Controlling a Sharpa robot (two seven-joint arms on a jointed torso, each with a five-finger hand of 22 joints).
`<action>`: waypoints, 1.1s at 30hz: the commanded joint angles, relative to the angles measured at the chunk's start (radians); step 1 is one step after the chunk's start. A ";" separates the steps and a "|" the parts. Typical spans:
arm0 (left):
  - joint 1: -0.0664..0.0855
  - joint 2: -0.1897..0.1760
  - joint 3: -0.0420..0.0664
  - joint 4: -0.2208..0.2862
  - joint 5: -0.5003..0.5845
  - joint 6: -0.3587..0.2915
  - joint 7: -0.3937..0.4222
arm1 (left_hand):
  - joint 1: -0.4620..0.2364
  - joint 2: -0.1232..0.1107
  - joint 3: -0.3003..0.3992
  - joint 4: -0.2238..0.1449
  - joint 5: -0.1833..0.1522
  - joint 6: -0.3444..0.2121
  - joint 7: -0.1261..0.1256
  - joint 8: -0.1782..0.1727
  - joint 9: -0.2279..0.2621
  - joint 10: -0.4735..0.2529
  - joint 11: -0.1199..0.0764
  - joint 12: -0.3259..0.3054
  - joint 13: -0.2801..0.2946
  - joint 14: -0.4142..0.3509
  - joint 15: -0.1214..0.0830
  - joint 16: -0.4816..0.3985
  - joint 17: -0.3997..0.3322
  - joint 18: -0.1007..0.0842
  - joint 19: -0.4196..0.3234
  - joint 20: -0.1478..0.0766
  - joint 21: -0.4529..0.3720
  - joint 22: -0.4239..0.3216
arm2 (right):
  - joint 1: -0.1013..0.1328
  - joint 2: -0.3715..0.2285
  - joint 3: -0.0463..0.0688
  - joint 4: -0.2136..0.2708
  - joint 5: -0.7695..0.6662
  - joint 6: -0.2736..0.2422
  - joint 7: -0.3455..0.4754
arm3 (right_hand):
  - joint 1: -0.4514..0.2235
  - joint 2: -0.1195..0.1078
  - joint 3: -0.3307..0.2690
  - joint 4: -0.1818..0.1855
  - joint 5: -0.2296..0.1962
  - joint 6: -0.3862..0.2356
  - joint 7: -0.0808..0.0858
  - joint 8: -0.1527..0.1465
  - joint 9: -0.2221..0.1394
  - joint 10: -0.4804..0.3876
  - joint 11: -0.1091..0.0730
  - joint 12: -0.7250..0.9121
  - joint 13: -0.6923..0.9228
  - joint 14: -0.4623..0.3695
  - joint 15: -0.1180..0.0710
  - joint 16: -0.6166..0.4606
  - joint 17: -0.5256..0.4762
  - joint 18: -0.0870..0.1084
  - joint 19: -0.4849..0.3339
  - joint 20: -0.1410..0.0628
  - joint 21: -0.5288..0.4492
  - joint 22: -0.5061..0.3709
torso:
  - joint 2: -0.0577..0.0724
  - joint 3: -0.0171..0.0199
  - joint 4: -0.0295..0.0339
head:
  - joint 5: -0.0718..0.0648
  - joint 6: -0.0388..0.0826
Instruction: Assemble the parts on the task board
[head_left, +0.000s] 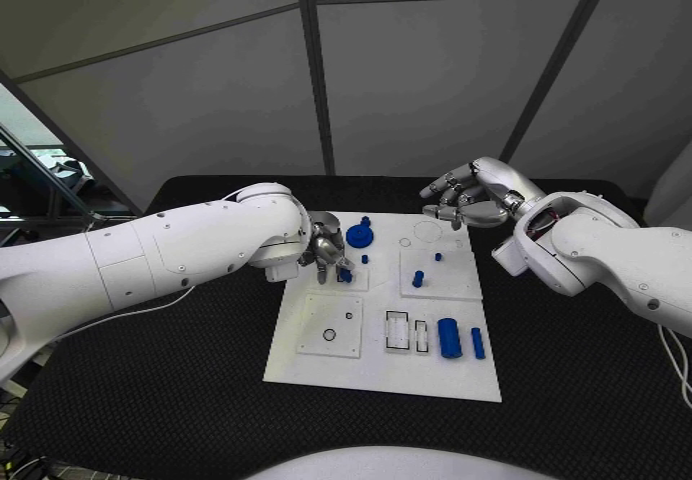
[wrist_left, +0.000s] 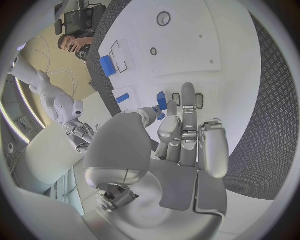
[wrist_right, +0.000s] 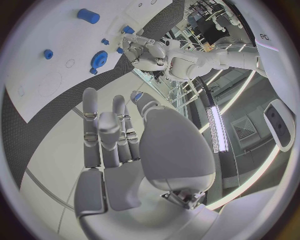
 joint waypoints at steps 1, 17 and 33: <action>0.001 -0.005 0.001 0.005 0.005 -0.029 0.023 | -0.008 -0.001 0.102 -0.096 0.005 -0.004 0.000 0.006 0.002 0.002 0.003 -0.001 0.002 0.008 0.000 -0.004 0.002 -0.153 0.020 0.003 -0.001 0.094 | 0.002 0.001 0.001 0.000 -0.001 0.002 0.010 | 0.001 -0.005 0.005 0.002 0.004 0.003 0.004 0.000 -0.001 0.004 0.000 -0.003 -0.001 0.007 0.001 -0.004 0.000 0.015 0.009 -0.001 -0.006 -0.001 | 0.000 -0.0001 -0.0003 | 0.000 -0.001; 0.000 -0.042 0.001 0.047 -0.061 -0.108 0.031 | -0.010 -0.002 0.109 -0.105 0.005 -0.003 0.000 0.009 0.006 0.009 0.002 0.006 0.009 0.009 -0.001 -0.005 0.003 -0.154 0.022 0.003 0.002 0.099 | 0.002 -0.002 0.001 -0.003 -0.002 0.000 0.013 | 0.001 -0.005 0.005 0.002 0.004 0.003 0.004 0.000 -0.001 0.004 0.000 -0.003 -0.001 0.007 0.001 -0.004 0.000 0.015 0.009 -0.001 -0.006 -0.001 | -0.001 0.0004 0.0007 | 0.004 -0.004; -0.018 -0.042 0.000 0.044 -0.097 -0.150 0.014 | -0.011 -0.003 0.112 -0.107 0.005 -0.003 -0.001 0.011 0.008 0.008 0.002 0.003 0.005 0.009 -0.001 -0.005 0.003 -0.154 0.022 0.003 0.001 0.097 | 0.002 -0.004 0.001 -0.003 -0.003 0.002 0.015 | 0.000 -0.005 0.006 0.004 0.004 0.003 0.004 0.000 -0.001 0.004 0.000 -0.003 -0.002 0.008 0.001 -0.005 0.001 0.015 0.009 0.000 -0.008 -0.002 | 0.000 0.0001 -0.0003 | 0.006 -0.004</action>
